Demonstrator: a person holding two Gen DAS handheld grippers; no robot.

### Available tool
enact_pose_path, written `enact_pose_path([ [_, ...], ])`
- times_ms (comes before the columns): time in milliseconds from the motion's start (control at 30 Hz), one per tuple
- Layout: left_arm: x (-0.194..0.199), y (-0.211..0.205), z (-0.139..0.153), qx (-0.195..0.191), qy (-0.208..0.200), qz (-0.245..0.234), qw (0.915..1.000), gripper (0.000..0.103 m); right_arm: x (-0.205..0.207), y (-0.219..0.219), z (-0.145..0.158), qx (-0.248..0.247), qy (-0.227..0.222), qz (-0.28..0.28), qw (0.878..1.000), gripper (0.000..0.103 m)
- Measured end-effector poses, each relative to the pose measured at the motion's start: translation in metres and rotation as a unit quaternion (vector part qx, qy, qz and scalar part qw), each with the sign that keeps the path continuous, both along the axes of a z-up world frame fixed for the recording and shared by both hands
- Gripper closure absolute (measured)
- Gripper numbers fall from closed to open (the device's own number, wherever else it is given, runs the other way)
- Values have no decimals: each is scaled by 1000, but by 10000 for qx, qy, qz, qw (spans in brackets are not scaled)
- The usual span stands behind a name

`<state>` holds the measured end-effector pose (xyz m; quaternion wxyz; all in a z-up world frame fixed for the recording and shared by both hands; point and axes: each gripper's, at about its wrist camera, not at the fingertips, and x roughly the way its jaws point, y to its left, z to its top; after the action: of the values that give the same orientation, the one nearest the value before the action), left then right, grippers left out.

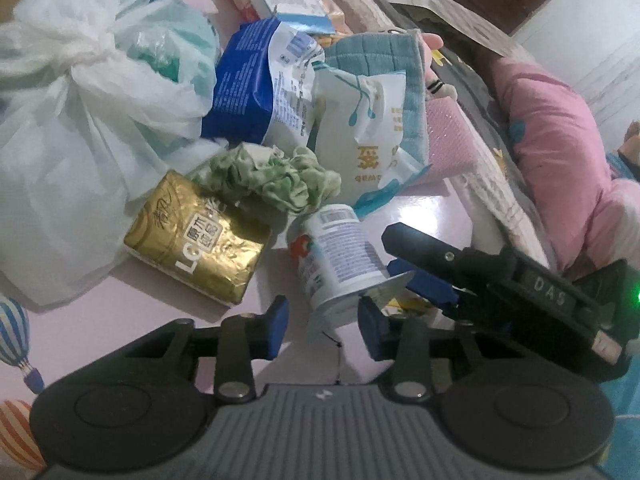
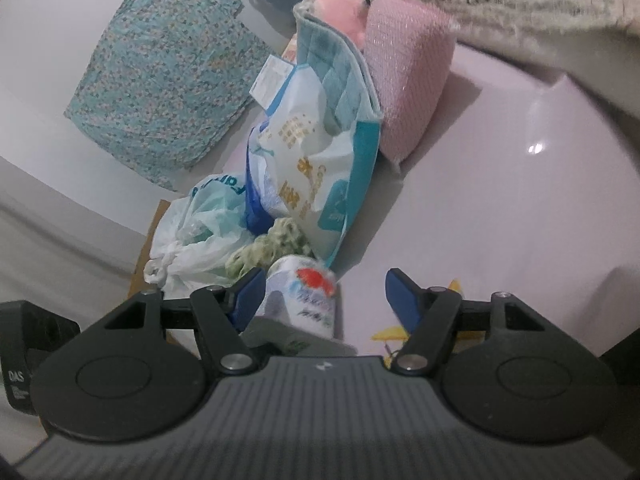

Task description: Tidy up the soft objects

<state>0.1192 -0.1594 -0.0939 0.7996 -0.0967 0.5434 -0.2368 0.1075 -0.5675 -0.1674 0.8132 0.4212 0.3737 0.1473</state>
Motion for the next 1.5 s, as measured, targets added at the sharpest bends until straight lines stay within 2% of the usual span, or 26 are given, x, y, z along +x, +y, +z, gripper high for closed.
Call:
enact_pose_path([
  [133,-2,-5,0,96,-178,-88,9998,71,2,5,-6,365,-11,164,9992,36],
  [300,-2,-12,-3,121,-186,-106,9997,76,3,9,-10,745,72,347,9966,36],
  [467,-5,-14,5,177,-300,-139,9993,76,1,8,1,779,17,378,9962,35],
  [700,-4,-7,21,-86,-316,-76,9994,79,-4,1,13,957,129,384,9946,35],
  [1033,22,-6,27,-307,-166,175,9992,79,4,-14,9,1760,284,104,9839,34],
  [1200,33,-5,20,-380,42,299,9988,74,11,-12,8,1499,259,-11,9884,35],
  [1267,34,-4,20,-383,31,293,9988,74,14,-12,5,1409,281,-57,9896,38],
  [1400,35,-4,20,-379,81,212,9990,71,18,-12,-3,1311,343,-60,9908,56],
  [1500,34,-6,19,-371,120,126,9992,65,20,-9,-5,1268,338,10,9913,62],
])
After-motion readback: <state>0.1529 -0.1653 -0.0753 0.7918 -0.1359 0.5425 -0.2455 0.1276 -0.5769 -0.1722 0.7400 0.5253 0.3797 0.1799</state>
